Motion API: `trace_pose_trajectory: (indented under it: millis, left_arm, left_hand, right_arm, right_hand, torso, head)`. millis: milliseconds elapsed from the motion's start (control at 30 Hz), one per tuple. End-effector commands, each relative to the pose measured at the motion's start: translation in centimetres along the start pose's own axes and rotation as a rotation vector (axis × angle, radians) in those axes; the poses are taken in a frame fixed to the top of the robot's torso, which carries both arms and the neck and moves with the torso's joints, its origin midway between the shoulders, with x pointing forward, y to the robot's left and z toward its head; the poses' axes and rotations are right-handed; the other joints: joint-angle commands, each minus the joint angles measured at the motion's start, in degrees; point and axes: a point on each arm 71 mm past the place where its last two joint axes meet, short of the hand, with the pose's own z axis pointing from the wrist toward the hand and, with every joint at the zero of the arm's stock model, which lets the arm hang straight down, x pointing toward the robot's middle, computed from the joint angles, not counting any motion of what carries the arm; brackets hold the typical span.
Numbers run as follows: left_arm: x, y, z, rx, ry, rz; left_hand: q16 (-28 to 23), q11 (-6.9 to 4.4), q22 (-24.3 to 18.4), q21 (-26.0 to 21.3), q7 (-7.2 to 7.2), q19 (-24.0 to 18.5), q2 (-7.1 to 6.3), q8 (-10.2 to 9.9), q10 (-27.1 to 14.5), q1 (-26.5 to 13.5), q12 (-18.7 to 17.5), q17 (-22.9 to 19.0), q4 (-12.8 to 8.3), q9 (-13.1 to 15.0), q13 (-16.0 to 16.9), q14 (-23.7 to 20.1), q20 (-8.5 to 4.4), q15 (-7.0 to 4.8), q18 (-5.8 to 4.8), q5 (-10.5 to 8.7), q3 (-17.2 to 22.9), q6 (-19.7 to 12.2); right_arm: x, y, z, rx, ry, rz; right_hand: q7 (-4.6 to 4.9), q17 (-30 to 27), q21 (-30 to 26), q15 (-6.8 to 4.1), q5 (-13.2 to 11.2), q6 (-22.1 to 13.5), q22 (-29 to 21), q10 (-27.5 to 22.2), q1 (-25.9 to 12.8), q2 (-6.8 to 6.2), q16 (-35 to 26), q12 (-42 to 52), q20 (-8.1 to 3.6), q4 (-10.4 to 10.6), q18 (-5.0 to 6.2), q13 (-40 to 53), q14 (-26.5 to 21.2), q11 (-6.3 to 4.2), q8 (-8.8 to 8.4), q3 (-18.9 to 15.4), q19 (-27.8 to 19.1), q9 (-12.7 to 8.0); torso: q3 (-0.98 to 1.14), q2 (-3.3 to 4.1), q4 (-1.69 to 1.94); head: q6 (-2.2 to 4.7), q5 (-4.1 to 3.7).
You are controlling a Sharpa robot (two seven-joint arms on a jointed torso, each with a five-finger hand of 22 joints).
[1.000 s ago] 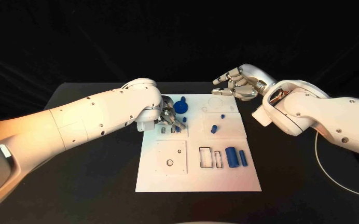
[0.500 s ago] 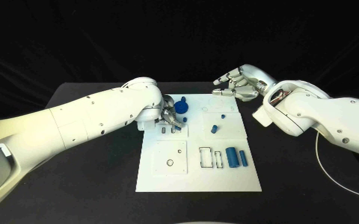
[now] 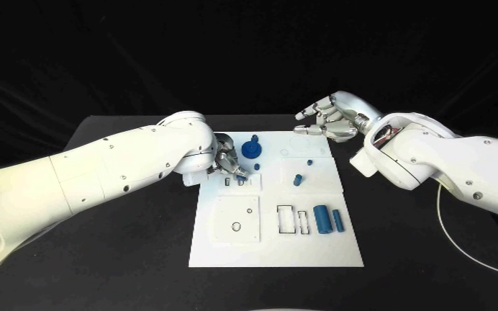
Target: Assemble the parts on the task board
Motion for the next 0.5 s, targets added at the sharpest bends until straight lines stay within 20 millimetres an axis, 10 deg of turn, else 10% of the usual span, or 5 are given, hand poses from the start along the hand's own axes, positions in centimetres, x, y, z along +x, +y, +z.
trace_pose_trajectory:
  millis: [33,500]
  left_arm:
    - [0.01,-0.05,-0.1,0.022,-0.025,-0.049]
    - [0.71,0.75,0.43,-0.007,-0.03,0.001]
  left_hand:
    - [0.2,0.04,10.7,0.0,-0.23,4.2,0.1,0.3,0.5,-0.9,0.3,15.1,-10.3,0.2,0.1,6.0,0.09,0.29,-0.66,0.49,10.7,0.2]
    - [0.2,-0.02,10.9,0.2,-0.28,4.3,-0.12,0.5,0.8,-1.9,0.5,15.1,-11.1,0.6,0.3,6.0,0.04,0.24,-0.7,1.47,11.7,0.3]
  right_arm:
    - [0.17,0.02,0.03,-0.003,0.016,-0.009]
    - [0.24,0.03,0.02,-0.006,0.018,-0.012]
  right_hand:
    - [0.01,0.1,-0.2,-0.16,0.3,0.6,0.0,0.2,0.0,0.43,-0.2,0.2,0.03,0.1,0.49,0.0,2.5,-0.18,0.09,-0.3,-0.2,0.0]
    - [0.0,0.1,-0.2,-0.16,0.4,0.6,0.0,0.2,0.0,0.47,-0.2,0.3,0.03,0.1,0.5,0.0,2.5,-0.18,0.09,-0.4,-0.2,0.0]
  torso:
    - [0.02,-0.03,0.04]
    - [0.02,-0.04,-0.02]
  head:
    - [-0.06,0.11]
    - [-0.01,0.57]
